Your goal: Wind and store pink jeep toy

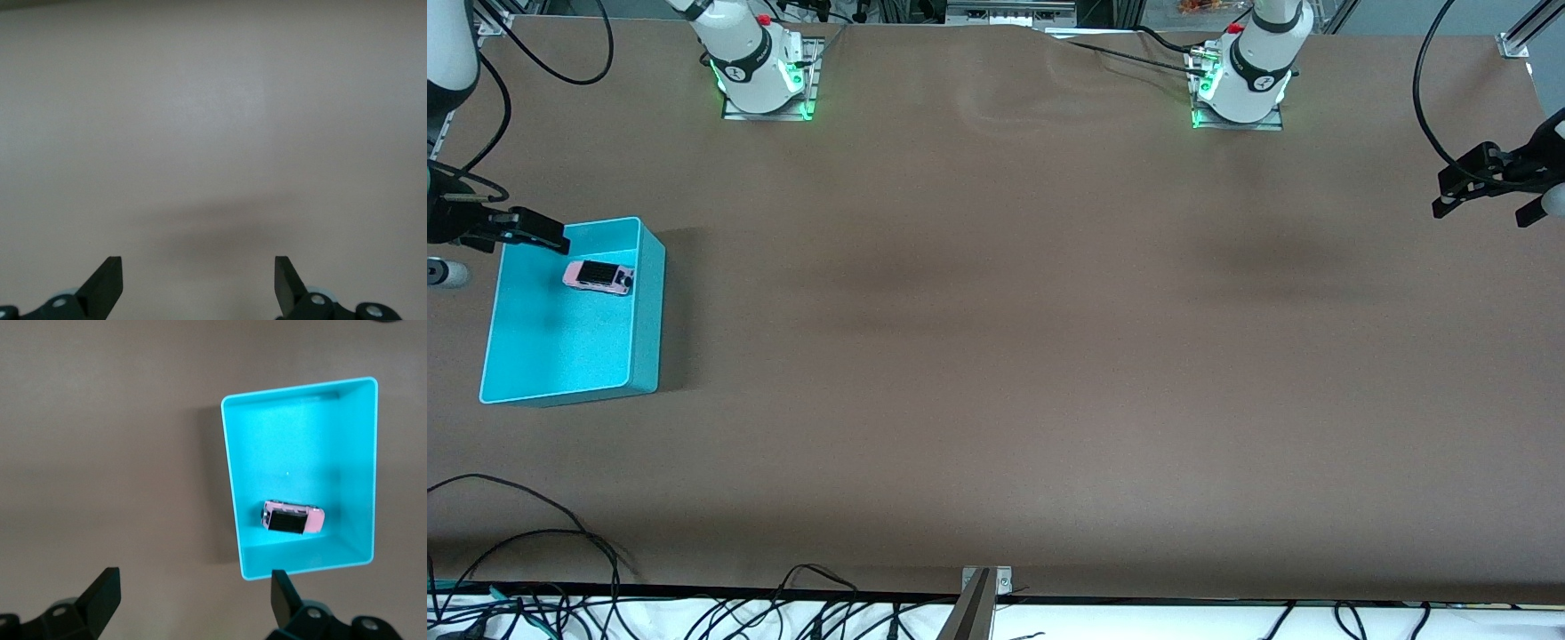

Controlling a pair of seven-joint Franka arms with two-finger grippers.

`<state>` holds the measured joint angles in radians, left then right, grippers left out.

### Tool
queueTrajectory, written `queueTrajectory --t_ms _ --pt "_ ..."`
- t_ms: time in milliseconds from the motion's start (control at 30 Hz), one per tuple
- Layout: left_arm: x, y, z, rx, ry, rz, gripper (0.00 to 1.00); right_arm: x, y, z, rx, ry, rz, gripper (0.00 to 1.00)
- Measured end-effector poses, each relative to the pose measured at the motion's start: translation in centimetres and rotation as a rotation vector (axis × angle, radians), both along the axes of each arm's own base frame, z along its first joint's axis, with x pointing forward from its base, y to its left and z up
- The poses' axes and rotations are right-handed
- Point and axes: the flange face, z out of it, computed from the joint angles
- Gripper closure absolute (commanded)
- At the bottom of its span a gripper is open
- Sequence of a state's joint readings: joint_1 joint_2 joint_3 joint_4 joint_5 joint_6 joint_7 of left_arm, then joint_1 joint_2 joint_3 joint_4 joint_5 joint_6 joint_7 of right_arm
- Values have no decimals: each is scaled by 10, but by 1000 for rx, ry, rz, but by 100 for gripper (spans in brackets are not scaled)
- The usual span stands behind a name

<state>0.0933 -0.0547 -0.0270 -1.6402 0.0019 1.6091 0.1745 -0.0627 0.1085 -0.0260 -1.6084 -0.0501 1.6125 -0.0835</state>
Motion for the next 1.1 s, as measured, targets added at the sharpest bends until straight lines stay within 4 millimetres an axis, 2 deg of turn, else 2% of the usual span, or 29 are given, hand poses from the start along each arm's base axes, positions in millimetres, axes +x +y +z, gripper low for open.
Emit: queueTrajectory --t_ms 467,867,1100 --pt "0 0 0 0 0 0 0 -1 11 34 0 -18 14 0" --pt "0 0 0 0 0 0 0 -2 13 53 -1 -30 16 0" --pt "0 0 0 0 0 0 0 -2 16 54 -1 -33 21 0"
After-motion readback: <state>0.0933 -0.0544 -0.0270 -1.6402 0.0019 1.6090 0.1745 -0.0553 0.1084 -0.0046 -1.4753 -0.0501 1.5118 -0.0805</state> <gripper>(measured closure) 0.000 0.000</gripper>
